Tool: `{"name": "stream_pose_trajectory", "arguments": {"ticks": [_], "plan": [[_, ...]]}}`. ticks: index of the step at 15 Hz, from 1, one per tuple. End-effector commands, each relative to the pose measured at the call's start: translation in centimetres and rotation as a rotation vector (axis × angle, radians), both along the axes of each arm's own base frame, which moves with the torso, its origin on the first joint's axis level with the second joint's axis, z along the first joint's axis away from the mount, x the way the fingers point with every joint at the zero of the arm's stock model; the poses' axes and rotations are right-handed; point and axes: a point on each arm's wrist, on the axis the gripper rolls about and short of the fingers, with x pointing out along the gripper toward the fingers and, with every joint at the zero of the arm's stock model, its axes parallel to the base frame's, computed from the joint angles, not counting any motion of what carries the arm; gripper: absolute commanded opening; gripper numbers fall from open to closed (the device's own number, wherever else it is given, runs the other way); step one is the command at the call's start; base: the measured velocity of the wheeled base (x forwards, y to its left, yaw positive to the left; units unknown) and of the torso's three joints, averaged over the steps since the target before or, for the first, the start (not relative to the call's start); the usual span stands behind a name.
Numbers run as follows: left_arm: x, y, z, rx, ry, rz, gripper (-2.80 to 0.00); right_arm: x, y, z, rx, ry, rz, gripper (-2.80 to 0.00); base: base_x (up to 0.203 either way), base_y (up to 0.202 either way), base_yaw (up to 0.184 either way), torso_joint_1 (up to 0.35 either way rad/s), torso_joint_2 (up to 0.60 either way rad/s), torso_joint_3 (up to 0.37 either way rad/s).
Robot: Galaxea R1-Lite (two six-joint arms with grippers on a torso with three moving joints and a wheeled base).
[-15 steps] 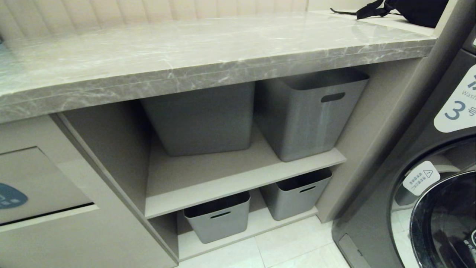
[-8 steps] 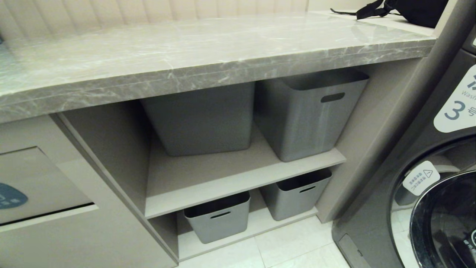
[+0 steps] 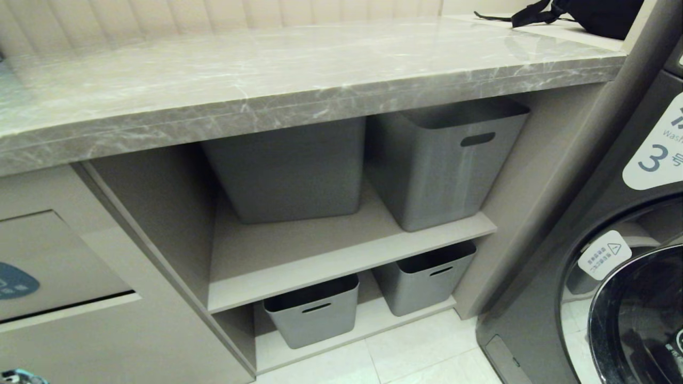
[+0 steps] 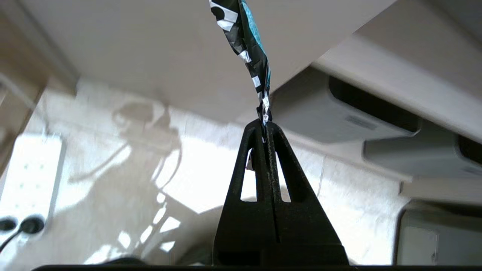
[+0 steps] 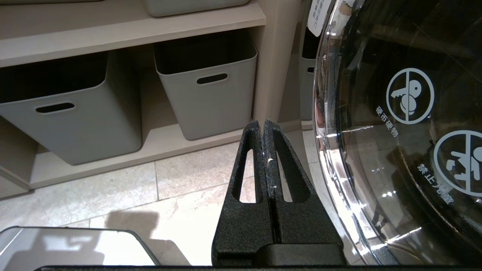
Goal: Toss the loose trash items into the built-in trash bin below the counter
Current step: Put the garbage in the trash can
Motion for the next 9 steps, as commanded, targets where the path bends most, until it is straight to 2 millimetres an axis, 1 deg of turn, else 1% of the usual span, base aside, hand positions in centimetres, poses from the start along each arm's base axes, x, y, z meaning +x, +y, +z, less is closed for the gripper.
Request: {"name": "stream_pose_trajectory", "arguments": {"ticks": [1, 3, 4, 6, 7, 9], "plan": [[0.4, 0.0, -0.7, -0.004, 0.061, -0.003, -2.8, 0.0, 0.0, 0.0, 0.0, 0.001, 0.001, -2.8, 0.0, 0.0, 0.0, 0.0, 0.0, 0.0], [0.2, -0.1, -0.9, 0.022, 0.075, -0.046, -2.8, 0.0, 0.0, 0.0, 0.0, 0.001, 0.001, -2.8, 0.0, 0.0, 0.0, 0.0, 0.0, 0.0], [0.5, -0.1, -0.8, 0.02, 0.09, -0.059, -2.8, 0.0, 0.0, 0.0, 0.0, 0.001, 0.001, -2.8, 0.0, 0.0, 0.0, 0.0, 0.0, 0.0], [1.6, -0.2, 0.3, 0.008, 0.097, -0.108, -2.8, 0.0, 0.0, 0.0, 0.0, 0.002, 0.001, -2.8, 0.0, 0.0, 0.0, 0.0, 0.0, 0.0], [2.2, -0.1, 0.7, -0.004, 0.109, -0.107, -2.8, 0.0, 0.0, 0.0, 0.0, 0.001, 0.001, -2.8, 0.0, 0.0, 0.0, 0.0, 0.0, 0.0], [3.9, 1.1, 1.1, -0.042, 0.132, -0.032, -2.8, 0.0, 0.0, 0.0, 0.0, 0.001, 0.001, -2.8, 0.0, 0.0, 0.0, 0.0, 0.0, 0.0]]}}
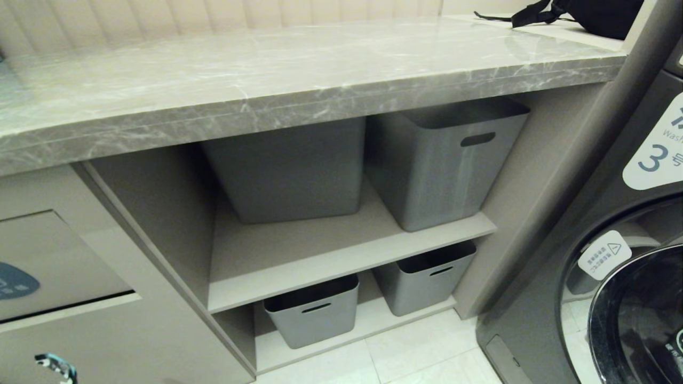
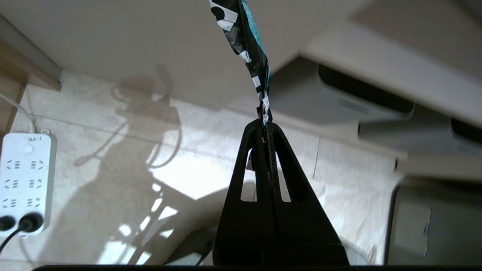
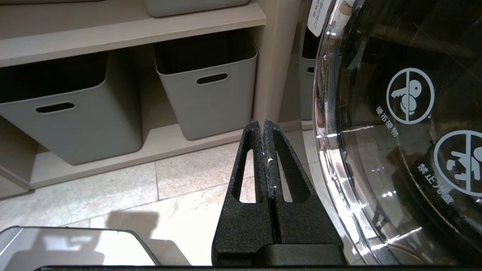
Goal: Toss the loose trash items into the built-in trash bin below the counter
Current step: Put the garbage in the trash can
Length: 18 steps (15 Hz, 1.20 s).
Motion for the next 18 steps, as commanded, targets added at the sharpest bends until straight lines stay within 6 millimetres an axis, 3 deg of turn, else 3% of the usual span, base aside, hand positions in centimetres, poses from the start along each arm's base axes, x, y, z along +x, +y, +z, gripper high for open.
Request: {"name": "stream_pose_trajectory", "arguments": {"ticks": [1, 3, 7, 13, 18], "plan": [[2.1, 1.6, 0.2, -0.03, 0.047, 0.081, -2.8, 0.0, 0.0, 0.0, 0.0, 0.001, 0.001, -2.8, 0.0, 0.0, 0.0, 0.0, 0.0, 0.0], [2.9, 3.8, 0.3, -0.004, 0.005, 0.102, -2.8, 0.0, 0.0, 0.0, 0.0, 0.001, 0.001, -2.8, 0.0, 0.0, 0.0, 0.0, 0.0, 0.0], [3.0, 7.1, -1.7, 0.103, -0.059, 0.071, -2.8, 0.0, 0.0, 0.0, 0.0, 0.001, 0.001, -2.8, 0.0, 0.0, 0.0, 0.0, 0.0, 0.0], [4.4, 8.8, -2.4, 0.172, -0.128, 0.036, -2.8, 0.0, 0.0, 0.0, 0.0, 0.001, 0.001, -2.8, 0.0, 0.0, 0.0, 0.0, 0.0, 0.0], [7.2, 10.2, -3.7, 0.205, -0.139, -0.043, -2.8, 0.0, 0.0, 0.0, 0.0, 0.001, 0.001, -2.8, 0.0, 0.0, 0.0, 0.0, 0.0, 0.0]]}}
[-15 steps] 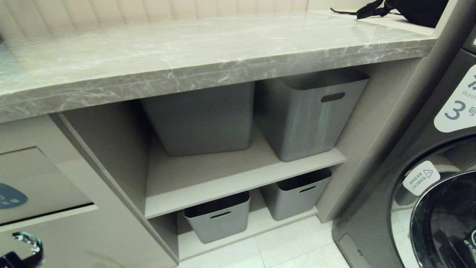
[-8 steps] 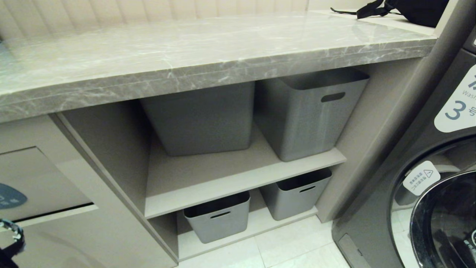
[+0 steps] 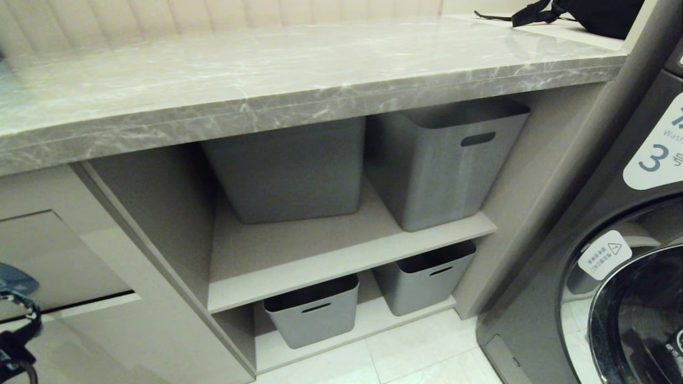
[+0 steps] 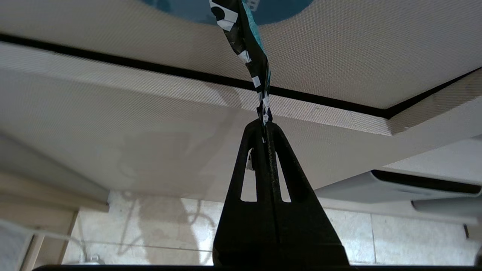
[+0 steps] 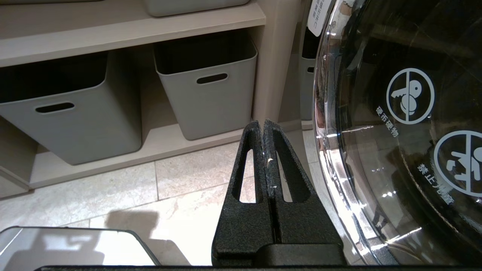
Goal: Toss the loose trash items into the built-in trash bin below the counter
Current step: Put the garbage in the trash can
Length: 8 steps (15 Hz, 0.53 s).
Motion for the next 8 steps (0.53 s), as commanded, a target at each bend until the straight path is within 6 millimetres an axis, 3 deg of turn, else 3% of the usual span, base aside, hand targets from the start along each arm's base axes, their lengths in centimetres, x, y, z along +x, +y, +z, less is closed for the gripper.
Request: {"name": "stream_pose_trajectory", "arguments": {"ticks": [1, 8], "plan": [[1.5, 0.9, -1.8, -0.044, 0.055, -0.049, -2.8, 0.0, 0.0, 0.0, 0.0, 0.001, 0.001, -2.8, 0.0, 0.0, 0.0, 0.0, 0.0, 0.0], [7.8, 3.7, -2.5, 0.033, -0.001, -0.218, -2.8, 0.0, 0.0, 0.0, 0.0, 0.0, 0.001, -2.8, 0.0, 0.0, 0.0, 0.0, 0.0, 0.0]]}}
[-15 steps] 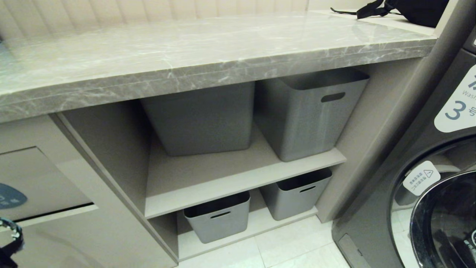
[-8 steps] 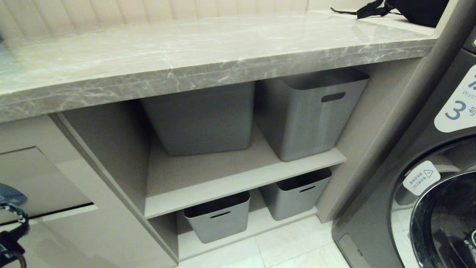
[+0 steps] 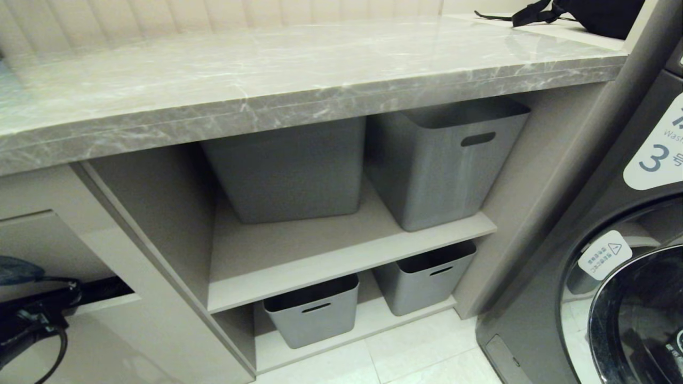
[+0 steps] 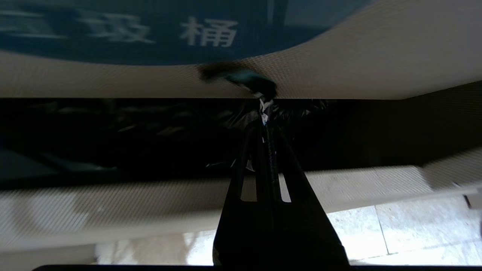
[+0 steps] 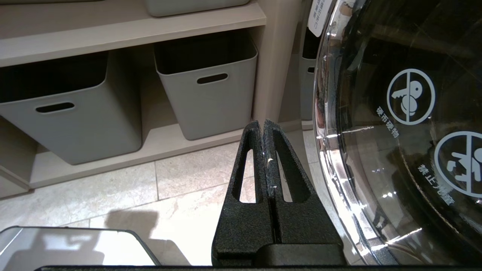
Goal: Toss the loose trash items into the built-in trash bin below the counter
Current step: Put the garbage in the trash can
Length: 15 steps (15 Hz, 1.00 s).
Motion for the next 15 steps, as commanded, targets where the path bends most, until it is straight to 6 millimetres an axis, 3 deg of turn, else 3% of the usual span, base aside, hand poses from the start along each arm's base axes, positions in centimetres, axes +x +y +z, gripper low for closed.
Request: {"name": "stream_pose_trajectory", "arguments": {"ticks": [1, 15], "plan": [[1.1, 0.5, -1.1, -0.021, 0.022, -0.02, -2.8, 0.0, 0.0, 0.0, 0.0, 0.001, 0.001, -2.8, 0.0, 0.0, 0.0, 0.0, 0.0, 0.0], [2.6, 0.9, -0.2, 0.016, -0.027, -0.042, -2.8, 0.0, 0.0, 0.0, 0.0, 0.001, 0.001, -2.8, 0.0, 0.0, 0.0, 0.0, 0.0, 0.0]]}}
